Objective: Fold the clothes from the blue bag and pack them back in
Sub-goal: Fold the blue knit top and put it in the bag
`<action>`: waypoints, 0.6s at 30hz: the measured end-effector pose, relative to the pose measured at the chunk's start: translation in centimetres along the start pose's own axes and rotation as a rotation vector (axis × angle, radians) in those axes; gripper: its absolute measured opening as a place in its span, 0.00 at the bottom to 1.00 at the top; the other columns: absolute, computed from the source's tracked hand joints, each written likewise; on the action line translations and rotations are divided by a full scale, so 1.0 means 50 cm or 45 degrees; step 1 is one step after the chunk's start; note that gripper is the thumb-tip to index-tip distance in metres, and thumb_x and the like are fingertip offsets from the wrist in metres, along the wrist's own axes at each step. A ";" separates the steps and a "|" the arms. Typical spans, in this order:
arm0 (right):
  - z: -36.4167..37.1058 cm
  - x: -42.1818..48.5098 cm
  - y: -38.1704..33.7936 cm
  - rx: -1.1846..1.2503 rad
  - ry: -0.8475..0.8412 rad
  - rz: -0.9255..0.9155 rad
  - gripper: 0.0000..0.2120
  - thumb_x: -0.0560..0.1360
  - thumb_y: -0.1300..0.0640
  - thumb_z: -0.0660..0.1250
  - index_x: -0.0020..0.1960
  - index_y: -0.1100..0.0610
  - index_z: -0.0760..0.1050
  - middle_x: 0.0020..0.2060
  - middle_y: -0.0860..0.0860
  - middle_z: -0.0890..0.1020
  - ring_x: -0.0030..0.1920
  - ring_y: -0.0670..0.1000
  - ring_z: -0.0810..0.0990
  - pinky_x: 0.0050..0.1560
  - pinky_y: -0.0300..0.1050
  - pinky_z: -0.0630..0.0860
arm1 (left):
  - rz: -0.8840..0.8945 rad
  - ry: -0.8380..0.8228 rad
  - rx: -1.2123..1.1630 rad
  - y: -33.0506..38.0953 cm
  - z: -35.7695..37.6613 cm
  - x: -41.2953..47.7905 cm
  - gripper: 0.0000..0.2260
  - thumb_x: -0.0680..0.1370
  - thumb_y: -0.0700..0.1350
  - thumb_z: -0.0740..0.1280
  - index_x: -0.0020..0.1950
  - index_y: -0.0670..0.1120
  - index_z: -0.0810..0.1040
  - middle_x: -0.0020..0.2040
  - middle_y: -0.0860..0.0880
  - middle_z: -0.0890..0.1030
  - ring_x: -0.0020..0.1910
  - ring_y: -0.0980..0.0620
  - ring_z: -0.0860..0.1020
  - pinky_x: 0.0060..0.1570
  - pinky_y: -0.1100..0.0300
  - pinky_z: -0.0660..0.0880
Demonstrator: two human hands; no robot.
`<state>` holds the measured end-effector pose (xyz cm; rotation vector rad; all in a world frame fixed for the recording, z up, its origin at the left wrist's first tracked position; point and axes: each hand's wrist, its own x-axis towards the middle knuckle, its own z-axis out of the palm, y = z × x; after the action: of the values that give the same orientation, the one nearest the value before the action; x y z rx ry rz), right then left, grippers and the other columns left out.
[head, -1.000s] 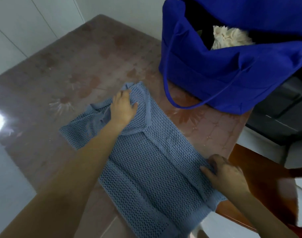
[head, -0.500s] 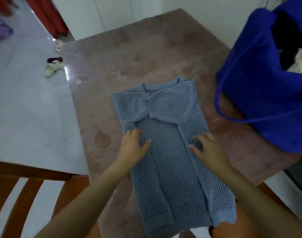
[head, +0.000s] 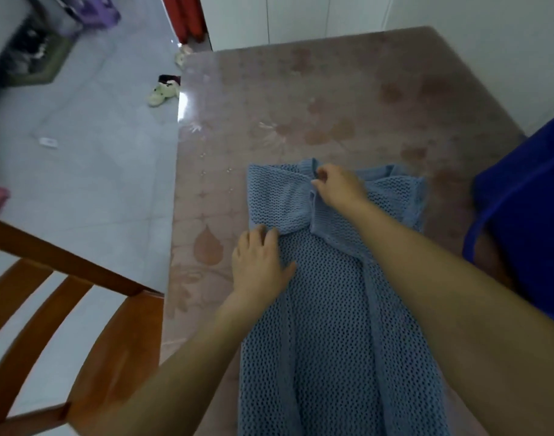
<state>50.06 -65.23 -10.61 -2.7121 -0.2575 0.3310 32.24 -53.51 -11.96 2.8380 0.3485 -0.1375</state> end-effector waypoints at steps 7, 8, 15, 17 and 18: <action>-0.014 0.034 -0.051 -0.052 -0.076 -0.074 0.11 0.78 0.47 0.61 0.49 0.55 0.72 0.43 0.54 0.77 0.48 0.59 0.75 0.58 0.55 0.71 | -0.079 -0.211 -0.091 0.029 0.053 -0.210 0.35 0.72 0.53 0.61 0.77 0.50 0.53 0.74 0.41 0.59 0.72 0.38 0.59 0.67 0.42 0.61; -0.024 0.032 -0.058 0.040 -0.025 -0.105 0.12 0.79 0.48 0.60 0.53 0.56 0.71 0.47 0.55 0.77 0.49 0.59 0.75 0.54 0.54 0.72 | -0.103 -0.210 -0.097 0.025 0.054 -0.225 0.34 0.71 0.51 0.60 0.76 0.51 0.53 0.72 0.43 0.61 0.70 0.39 0.62 0.65 0.44 0.64; -0.095 0.000 -0.052 0.467 0.228 -0.118 0.11 0.80 0.53 0.59 0.56 0.60 0.70 0.44 0.52 0.72 0.43 0.53 0.71 0.41 0.45 0.65 | -0.116 -0.328 -0.405 0.011 0.018 -0.262 0.33 0.75 0.36 0.57 0.77 0.54 0.49 0.59 0.49 0.64 0.55 0.49 0.68 0.49 0.57 0.71; -0.099 -0.009 -0.018 0.378 0.207 -0.060 0.11 0.80 0.53 0.60 0.56 0.60 0.70 0.45 0.52 0.72 0.45 0.55 0.72 0.42 0.46 0.65 | -0.040 -0.386 -0.394 0.014 0.003 -0.267 0.33 0.75 0.38 0.58 0.76 0.54 0.49 0.59 0.50 0.64 0.53 0.50 0.69 0.43 0.59 0.68; -0.096 -0.017 0.006 0.288 0.127 -0.028 0.11 0.79 0.53 0.61 0.57 0.59 0.69 0.45 0.53 0.73 0.46 0.56 0.74 0.43 0.47 0.67 | 0.033 -0.463 -0.341 0.017 -0.002 -0.270 0.31 0.76 0.41 0.59 0.76 0.55 0.50 0.58 0.49 0.65 0.52 0.49 0.69 0.43 0.59 0.67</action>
<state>50.59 -67.44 -6.27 -2.4923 -0.2086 0.2044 19.41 -57.32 -9.93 2.4865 0.2297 -0.5492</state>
